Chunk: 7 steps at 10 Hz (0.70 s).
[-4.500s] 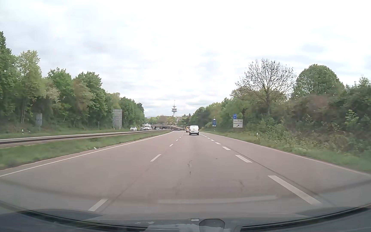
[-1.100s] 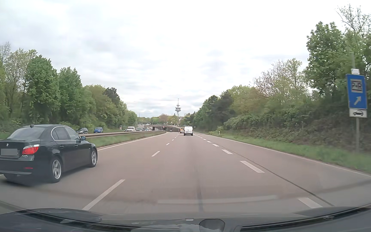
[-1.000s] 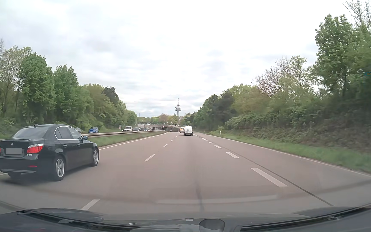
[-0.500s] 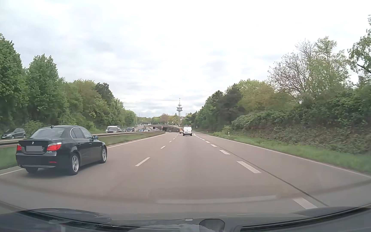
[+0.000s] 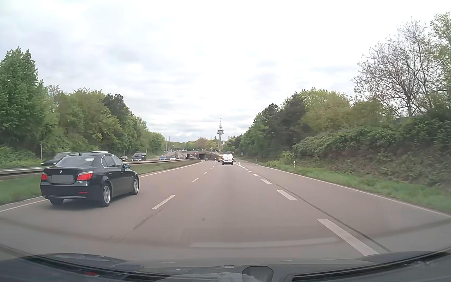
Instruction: Follow the waypoints while adhering to traffic rules and regulations
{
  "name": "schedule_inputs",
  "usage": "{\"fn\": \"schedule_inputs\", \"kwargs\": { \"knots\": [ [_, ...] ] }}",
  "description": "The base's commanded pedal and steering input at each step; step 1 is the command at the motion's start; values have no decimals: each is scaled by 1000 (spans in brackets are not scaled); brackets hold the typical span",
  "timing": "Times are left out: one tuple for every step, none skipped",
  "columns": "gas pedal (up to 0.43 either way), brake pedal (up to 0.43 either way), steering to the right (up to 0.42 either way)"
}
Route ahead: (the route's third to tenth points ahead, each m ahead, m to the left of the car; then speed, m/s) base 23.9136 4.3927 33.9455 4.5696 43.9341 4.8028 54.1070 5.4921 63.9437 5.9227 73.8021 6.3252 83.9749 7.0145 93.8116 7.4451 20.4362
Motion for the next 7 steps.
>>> {"fn": "schedule_inputs", "kwargs": {
  "knots": [
    [67,0,-4],
    [67,0,-4],
    [67,0,-4],
    [67,0,-4],
    [67,0,-4],
    [67,0,-4],
    [67,0,-4]
  ]
}}
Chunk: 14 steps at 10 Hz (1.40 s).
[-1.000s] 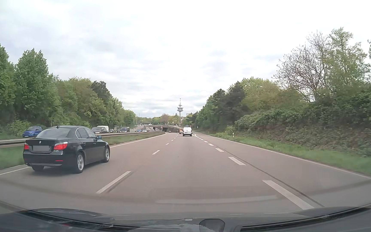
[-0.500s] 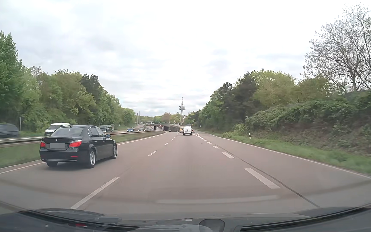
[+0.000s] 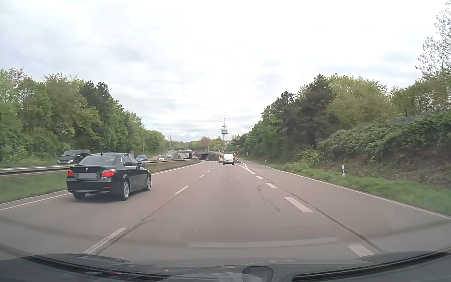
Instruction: Follow the waypoints while adhering to traffic rules and regulations
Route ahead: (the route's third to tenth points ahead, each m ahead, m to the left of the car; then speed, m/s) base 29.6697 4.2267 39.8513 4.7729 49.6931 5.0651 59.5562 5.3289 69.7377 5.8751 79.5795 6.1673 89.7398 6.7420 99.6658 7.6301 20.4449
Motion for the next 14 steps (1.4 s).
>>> {"fn": "schedule_inputs", "kwargs": {
  "knots": [
    [67,0,-4],
    [67,0,-4],
    [67,0,-4],
    [67,0,-4],
    [67,0,-4],
    [67,0,-4],
    [67,0,-4],
    [67,0,-4],
    [67,0,-4],
    [67,0,-4],
    [67,0,-4],
    [67,0,-4],
    [67,0,-4],
    [67,0,-4]
  ]
}}
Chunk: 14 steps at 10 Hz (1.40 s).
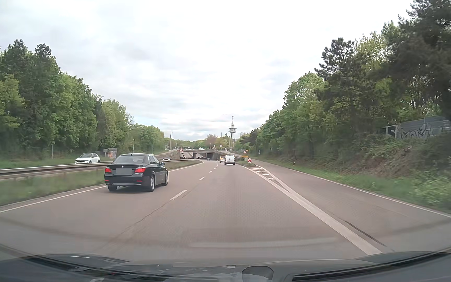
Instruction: Follow the waypoints while adhering to traffic rules and regulations
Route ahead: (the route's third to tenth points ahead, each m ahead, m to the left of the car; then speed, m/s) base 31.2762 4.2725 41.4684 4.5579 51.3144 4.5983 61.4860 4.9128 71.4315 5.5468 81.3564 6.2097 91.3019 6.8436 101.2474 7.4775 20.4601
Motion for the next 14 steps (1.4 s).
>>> {"fn": "schedule_inputs", "kwargs": {
  "knots": [
    [67,0,-4],
    [59,0,-4],
    [59,0,-4],
    [59,0,-3],
    [59,0,-3],
    [59,0,-2],
    [59,0,-2],
    [59,0,-2],
    [59,0,-2],
    [59,0,-2],
    [59,0,-2],
    [59,0,-2],
    [59,0,-2],
    [59,0,-3]
  ]
}}
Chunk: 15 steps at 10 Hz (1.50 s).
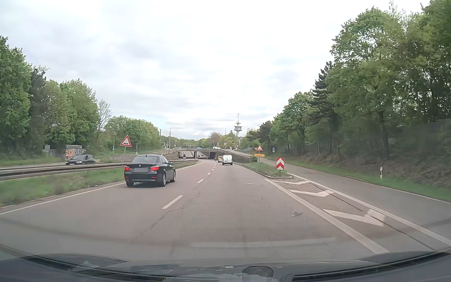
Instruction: Follow the waypoints while adhering to traffic rules and regulations
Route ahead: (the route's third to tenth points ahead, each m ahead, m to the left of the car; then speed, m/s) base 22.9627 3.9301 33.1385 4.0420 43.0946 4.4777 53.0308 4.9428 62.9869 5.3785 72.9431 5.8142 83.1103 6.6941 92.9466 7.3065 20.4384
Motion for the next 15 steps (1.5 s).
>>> {"fn": "schedule_inputs", "kwargs": {
  "knots": [
    [59,0,-2],
    [59,0,-2],
    [59,0,-3],
    [59,0,-3],
    [59,0,-4],
    [59,0,-4],
    [59,0,-3],
    [59,0,-4],
    [59,0,-3],
    [59,0,-4],
    [59,0,-3],
    [59,0,-4],
    [59,0,-3],
    [59,0,-4],
    [59,0,-4]
  ]
}}
